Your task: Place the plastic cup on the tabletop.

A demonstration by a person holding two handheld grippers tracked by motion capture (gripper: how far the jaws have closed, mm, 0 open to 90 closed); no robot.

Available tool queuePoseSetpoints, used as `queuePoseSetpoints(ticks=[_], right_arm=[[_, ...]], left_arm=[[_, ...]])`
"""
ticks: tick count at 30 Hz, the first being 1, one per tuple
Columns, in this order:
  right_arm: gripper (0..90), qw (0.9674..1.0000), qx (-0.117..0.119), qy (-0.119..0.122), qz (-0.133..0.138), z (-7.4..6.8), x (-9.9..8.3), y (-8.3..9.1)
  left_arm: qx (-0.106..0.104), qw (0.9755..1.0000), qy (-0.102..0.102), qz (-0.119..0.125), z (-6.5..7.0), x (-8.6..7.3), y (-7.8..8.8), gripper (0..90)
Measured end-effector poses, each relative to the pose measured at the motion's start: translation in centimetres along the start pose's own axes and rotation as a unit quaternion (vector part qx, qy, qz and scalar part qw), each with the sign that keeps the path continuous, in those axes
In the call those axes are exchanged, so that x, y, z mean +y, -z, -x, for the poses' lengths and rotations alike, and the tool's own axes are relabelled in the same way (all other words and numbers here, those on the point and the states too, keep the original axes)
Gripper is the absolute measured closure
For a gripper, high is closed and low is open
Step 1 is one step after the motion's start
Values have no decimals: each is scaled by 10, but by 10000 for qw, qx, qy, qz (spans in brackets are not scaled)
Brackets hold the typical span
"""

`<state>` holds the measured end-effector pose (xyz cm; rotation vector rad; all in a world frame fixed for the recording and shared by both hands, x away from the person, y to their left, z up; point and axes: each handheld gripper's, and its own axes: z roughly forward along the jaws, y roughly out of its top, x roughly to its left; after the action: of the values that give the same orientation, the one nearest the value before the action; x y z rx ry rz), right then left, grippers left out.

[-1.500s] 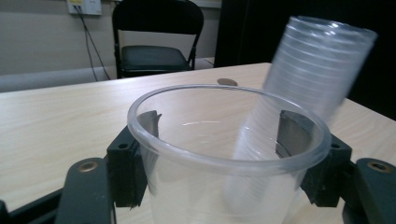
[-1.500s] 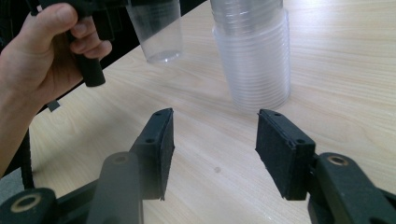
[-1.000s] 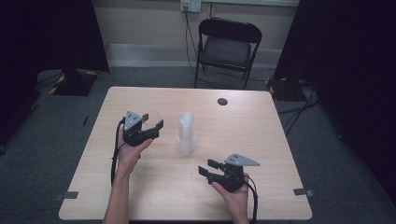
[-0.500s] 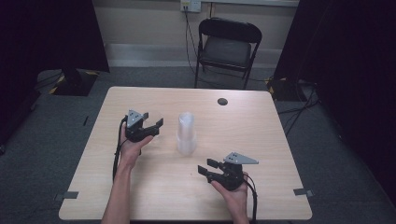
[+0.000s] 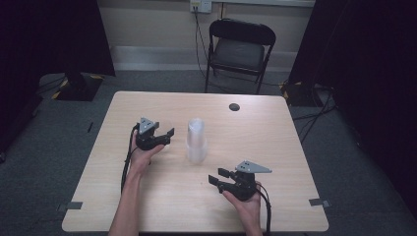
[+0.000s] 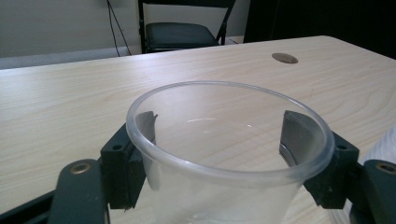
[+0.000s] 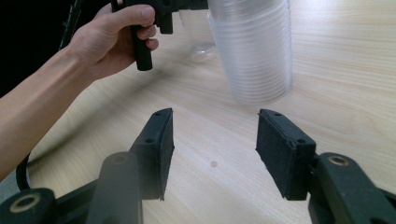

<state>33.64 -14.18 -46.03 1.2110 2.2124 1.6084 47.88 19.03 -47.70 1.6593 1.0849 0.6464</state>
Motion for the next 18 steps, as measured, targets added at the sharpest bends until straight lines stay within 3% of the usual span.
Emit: queuePoseSetpoints(ticks=[3, 18], right_arm=[[465, 10000, -5, -7, -19, 1, 0, -1], [463, 10000, -18, -70, 34, 3, -2, 3]], left_arm=[[-43, 10000, 50, -21, 0, -1, -1, 268], [5, 9994, -128, -330, 2, -2, 1, 211]])
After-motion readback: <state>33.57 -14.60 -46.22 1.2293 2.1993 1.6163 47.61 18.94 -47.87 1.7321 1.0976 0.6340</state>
